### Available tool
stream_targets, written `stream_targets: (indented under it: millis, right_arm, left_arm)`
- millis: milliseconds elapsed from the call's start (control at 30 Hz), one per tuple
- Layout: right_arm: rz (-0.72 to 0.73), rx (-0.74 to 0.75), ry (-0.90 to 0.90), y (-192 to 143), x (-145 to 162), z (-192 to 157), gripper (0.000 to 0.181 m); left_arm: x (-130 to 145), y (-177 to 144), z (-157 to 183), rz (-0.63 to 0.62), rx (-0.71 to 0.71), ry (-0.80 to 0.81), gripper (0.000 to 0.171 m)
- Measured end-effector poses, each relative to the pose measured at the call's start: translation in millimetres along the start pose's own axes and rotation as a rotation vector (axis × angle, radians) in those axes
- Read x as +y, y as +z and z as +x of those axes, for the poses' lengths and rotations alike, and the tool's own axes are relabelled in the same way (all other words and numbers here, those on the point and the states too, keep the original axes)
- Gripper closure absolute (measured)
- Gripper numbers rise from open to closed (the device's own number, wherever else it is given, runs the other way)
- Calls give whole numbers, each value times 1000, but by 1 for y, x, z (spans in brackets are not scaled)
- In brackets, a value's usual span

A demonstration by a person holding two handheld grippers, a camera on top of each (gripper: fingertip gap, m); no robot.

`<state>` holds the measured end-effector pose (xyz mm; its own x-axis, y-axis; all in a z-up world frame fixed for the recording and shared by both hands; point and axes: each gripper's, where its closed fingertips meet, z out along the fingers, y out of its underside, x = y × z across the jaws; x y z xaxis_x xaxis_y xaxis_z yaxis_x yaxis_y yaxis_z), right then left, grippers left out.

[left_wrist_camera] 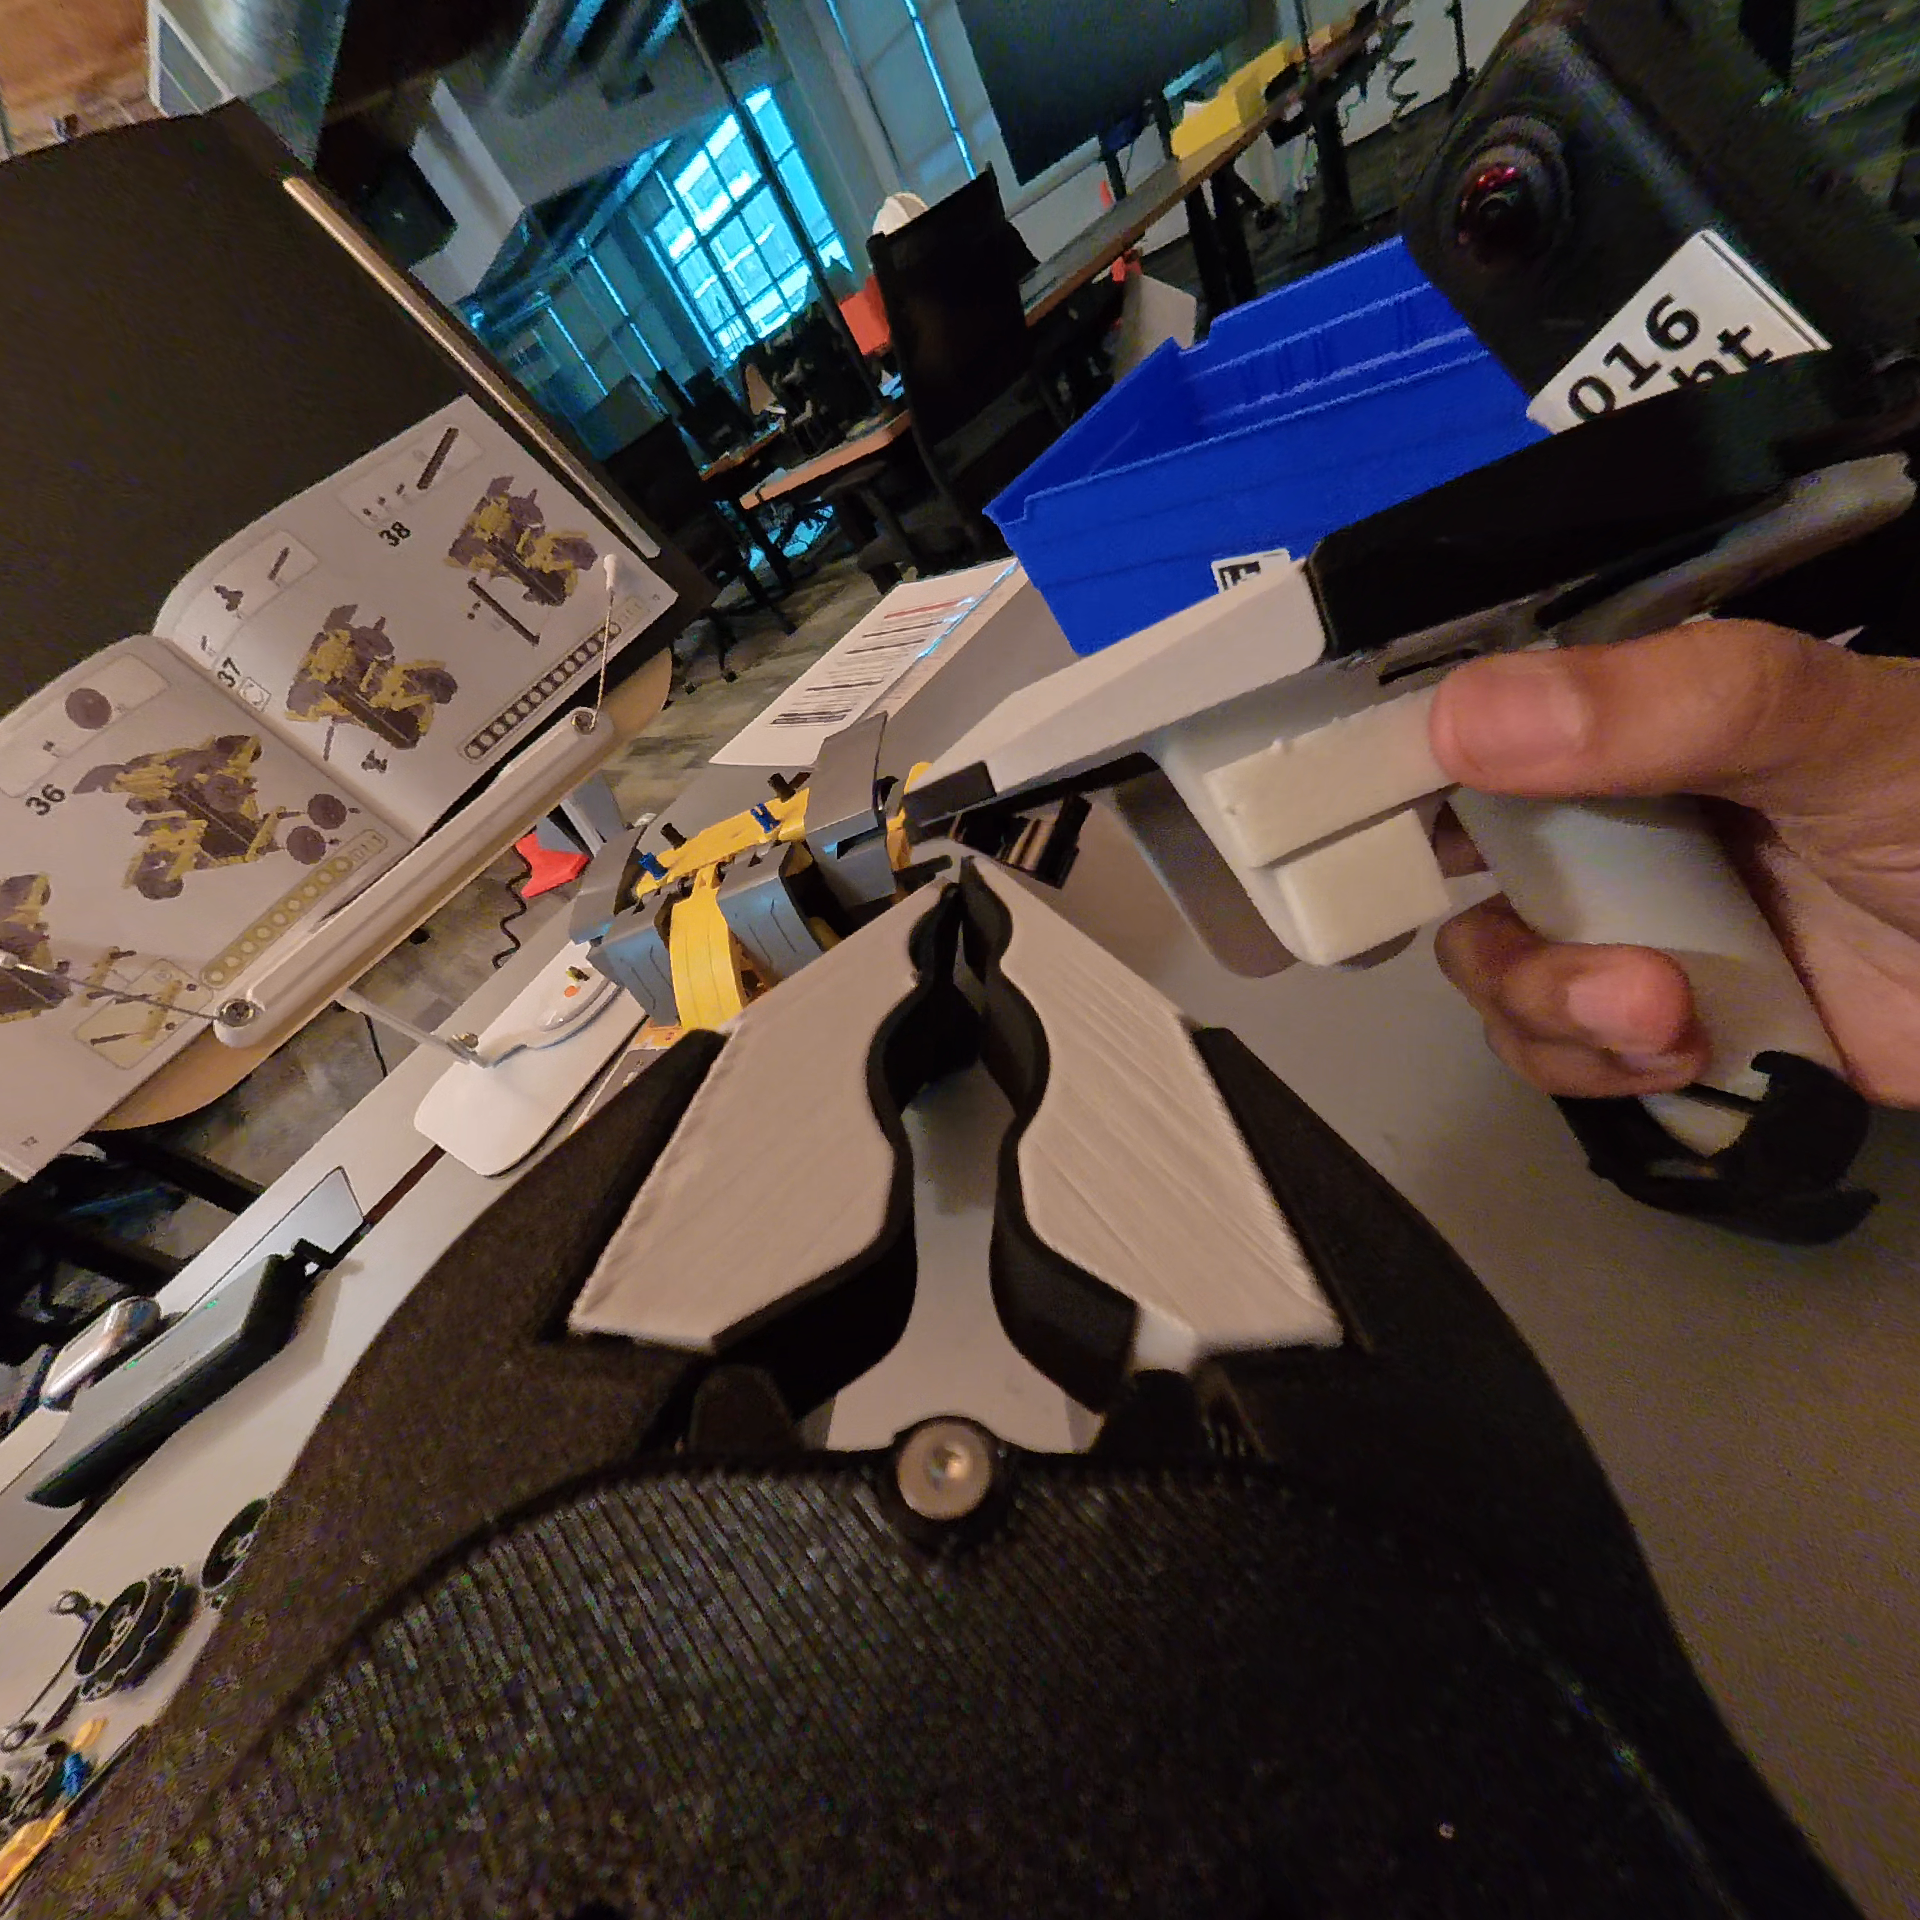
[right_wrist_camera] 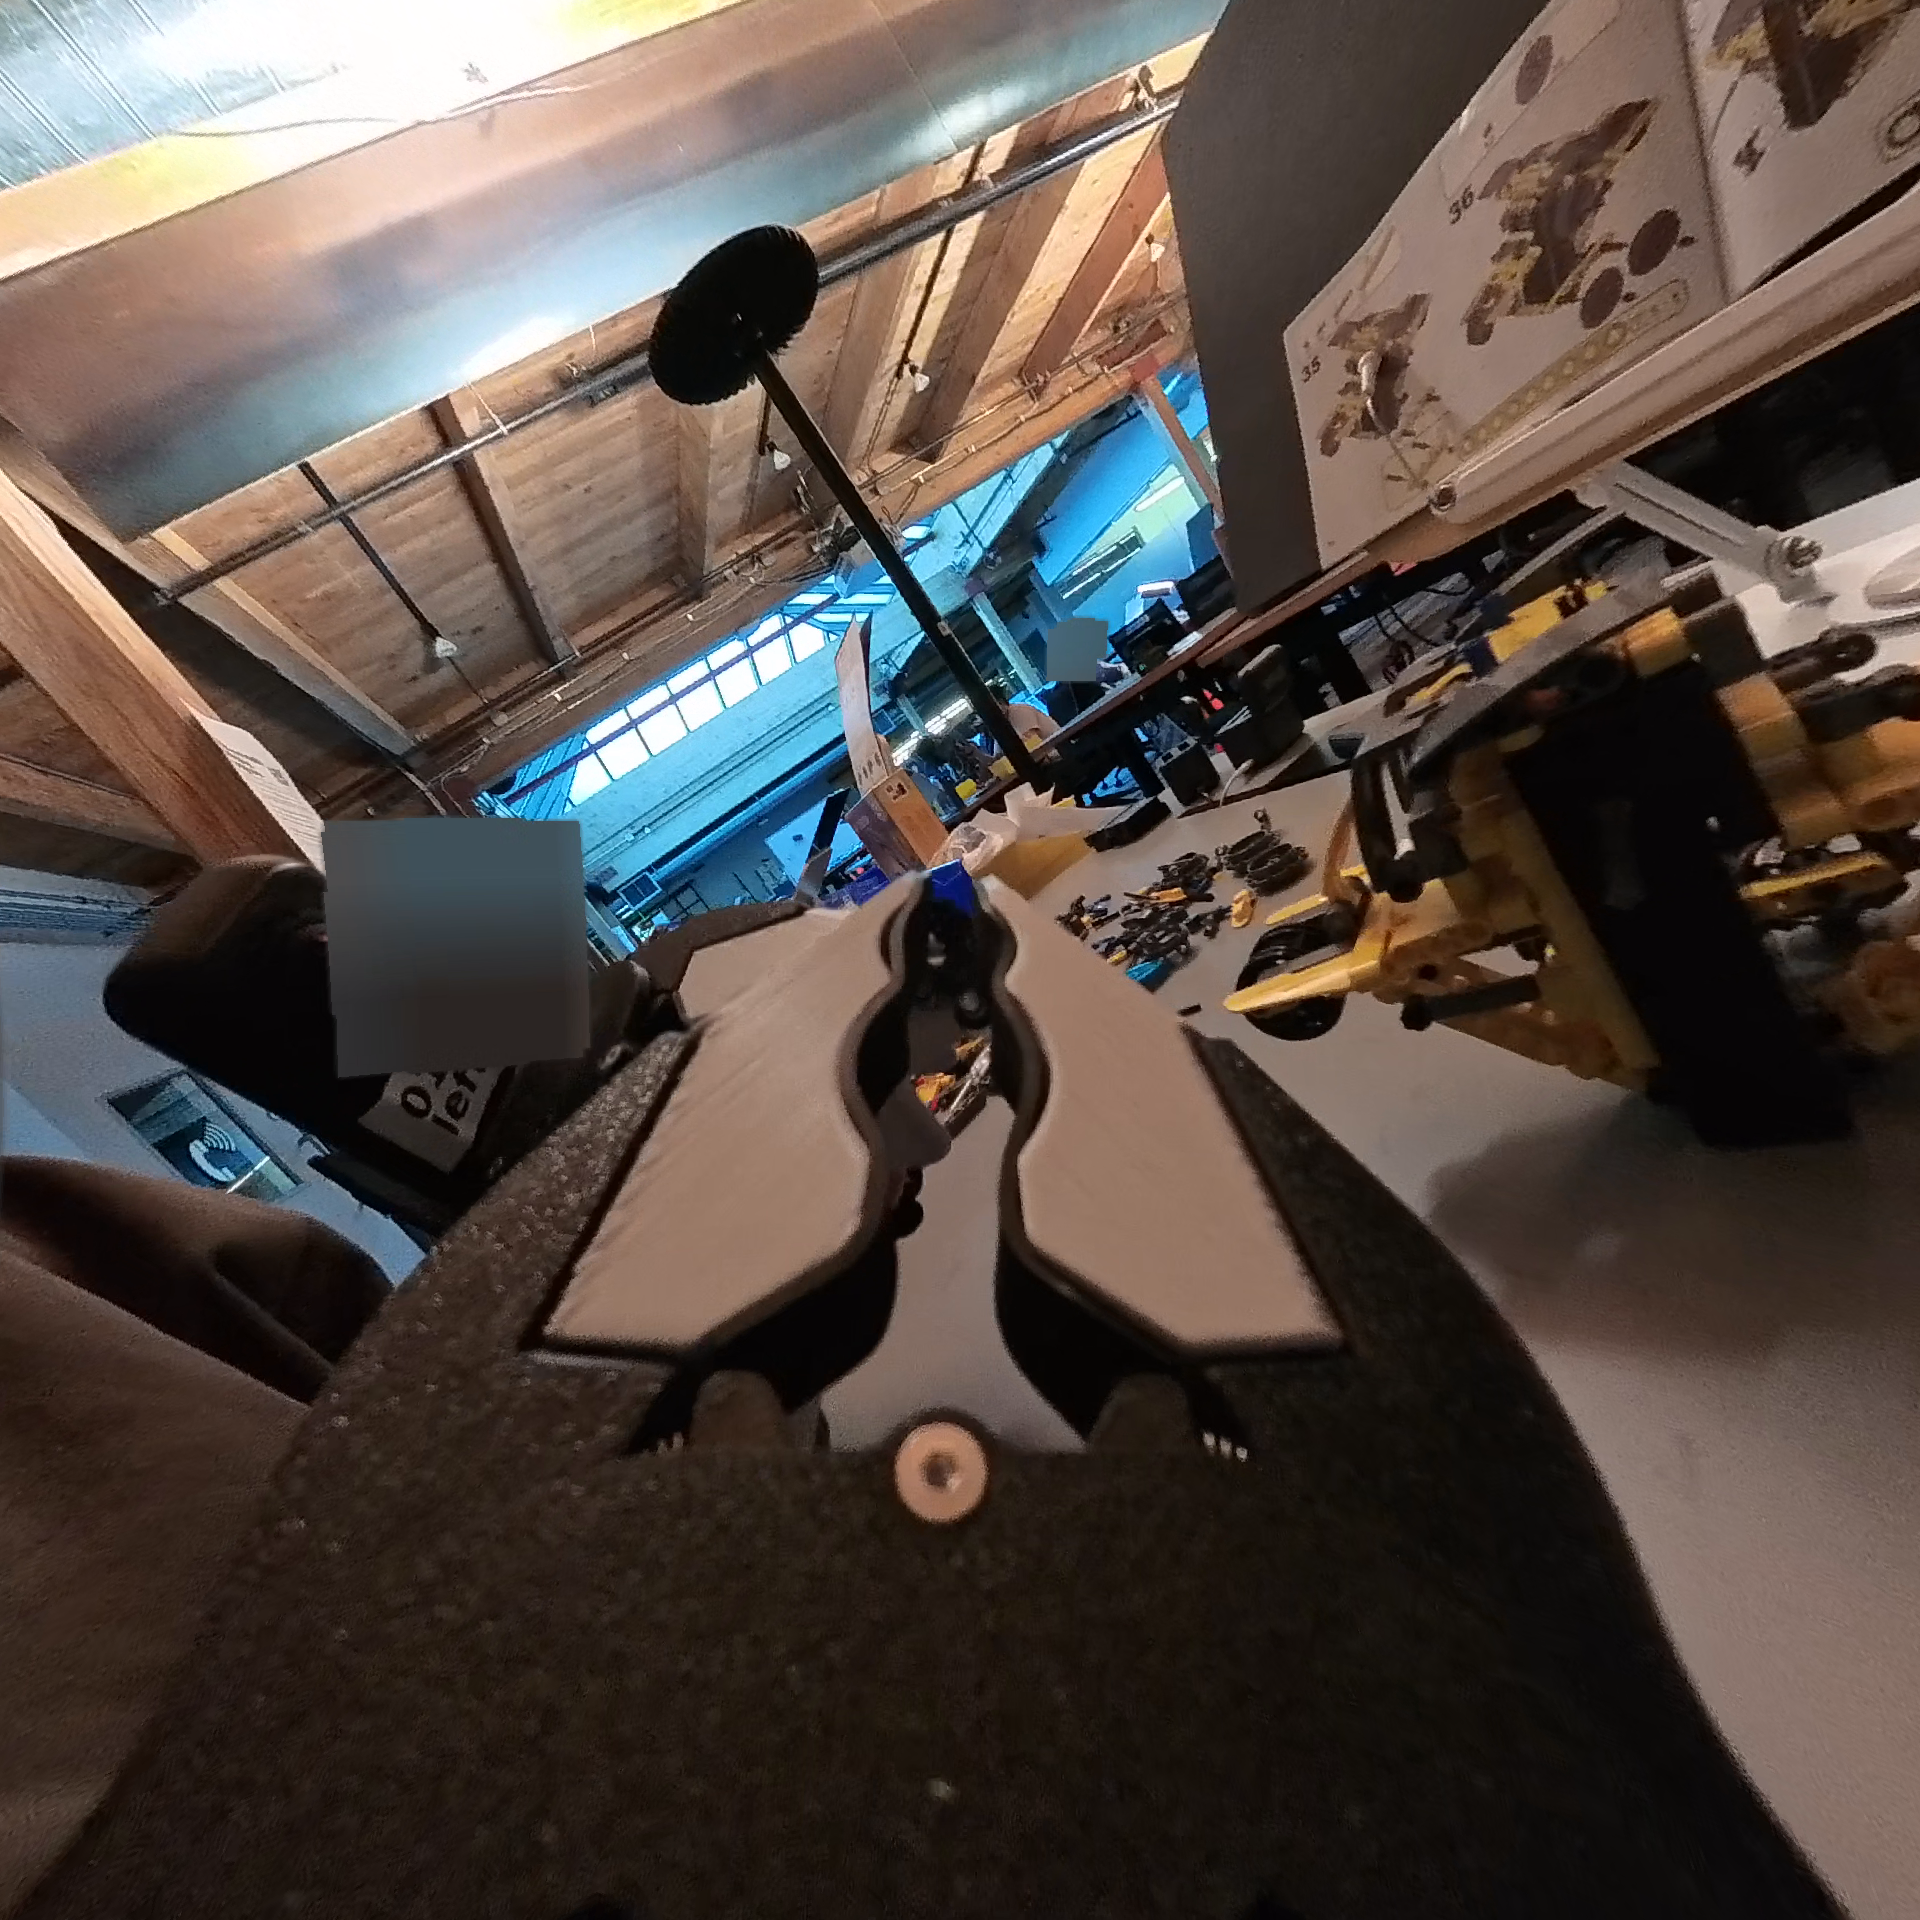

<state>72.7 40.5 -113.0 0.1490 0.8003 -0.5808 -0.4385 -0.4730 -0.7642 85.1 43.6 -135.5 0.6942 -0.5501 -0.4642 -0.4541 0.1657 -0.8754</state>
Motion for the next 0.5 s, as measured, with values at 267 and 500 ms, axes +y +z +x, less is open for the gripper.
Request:
stream_targets:
  millis: [267,500]
  right_arm:
    - [23,1,80,-12,-8,15,175]
    - [139,-251,112,-21,-22,-16,175]
  left_arm:
    - [8,3,5,-11,102,-119,171]
    - [-15,-8,41,114,447,-469,148]
